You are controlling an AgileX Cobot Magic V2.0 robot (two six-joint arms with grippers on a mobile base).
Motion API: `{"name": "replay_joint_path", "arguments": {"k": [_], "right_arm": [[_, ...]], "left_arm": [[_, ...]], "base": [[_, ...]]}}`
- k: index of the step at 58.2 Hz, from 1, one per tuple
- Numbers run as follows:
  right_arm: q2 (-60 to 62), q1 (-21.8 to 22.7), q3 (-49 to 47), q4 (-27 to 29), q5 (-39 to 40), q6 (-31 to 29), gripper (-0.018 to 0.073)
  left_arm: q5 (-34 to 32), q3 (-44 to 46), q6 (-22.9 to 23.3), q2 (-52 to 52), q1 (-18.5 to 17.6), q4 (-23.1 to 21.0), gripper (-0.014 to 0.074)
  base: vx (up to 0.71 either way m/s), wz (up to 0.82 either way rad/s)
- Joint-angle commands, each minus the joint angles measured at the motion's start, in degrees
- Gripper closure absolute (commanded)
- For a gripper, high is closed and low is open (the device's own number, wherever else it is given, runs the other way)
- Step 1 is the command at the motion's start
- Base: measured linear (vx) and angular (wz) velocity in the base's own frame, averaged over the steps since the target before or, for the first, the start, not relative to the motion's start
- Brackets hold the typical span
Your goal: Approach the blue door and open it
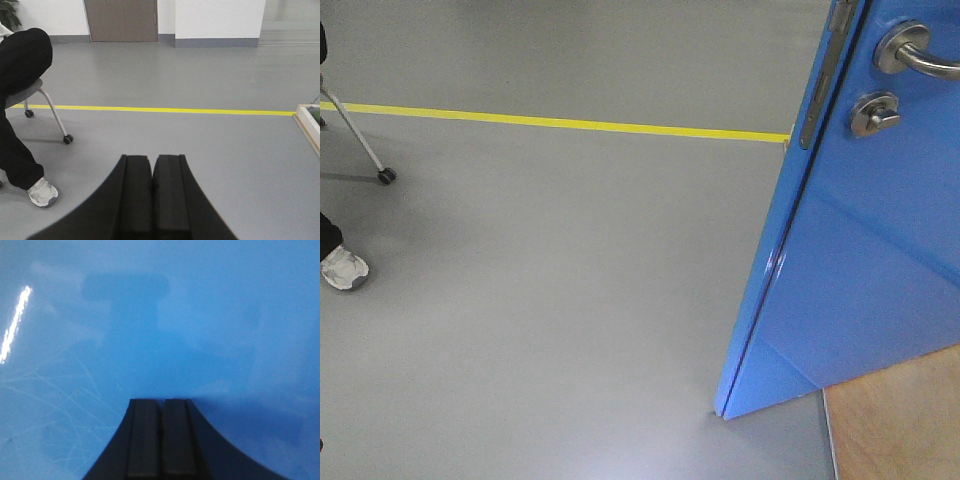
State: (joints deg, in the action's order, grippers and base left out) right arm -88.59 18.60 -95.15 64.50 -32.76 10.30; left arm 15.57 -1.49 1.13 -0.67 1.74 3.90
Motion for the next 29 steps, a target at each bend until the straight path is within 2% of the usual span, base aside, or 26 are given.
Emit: {"name": "replay_joint_path", "arguments": {"k": [1, 29], "right_arm": [[1.5, -0.3, -1.8, 2.3, 2.2, -0.5, 0.0548], [1.5, -0.3, -1.8, 2.3, 2.2, -0.5, 0.0548]], "left_arm": [[-4.6, 1.6, 0.4, -0.8, 0.0, -0.2, 0.0524], [-4.6, 1.6, 0.4, -0.8, 0.0, -0.2, 0.0524]], "base": [[0.21, 0.05], [0.23, 0.04]]}}
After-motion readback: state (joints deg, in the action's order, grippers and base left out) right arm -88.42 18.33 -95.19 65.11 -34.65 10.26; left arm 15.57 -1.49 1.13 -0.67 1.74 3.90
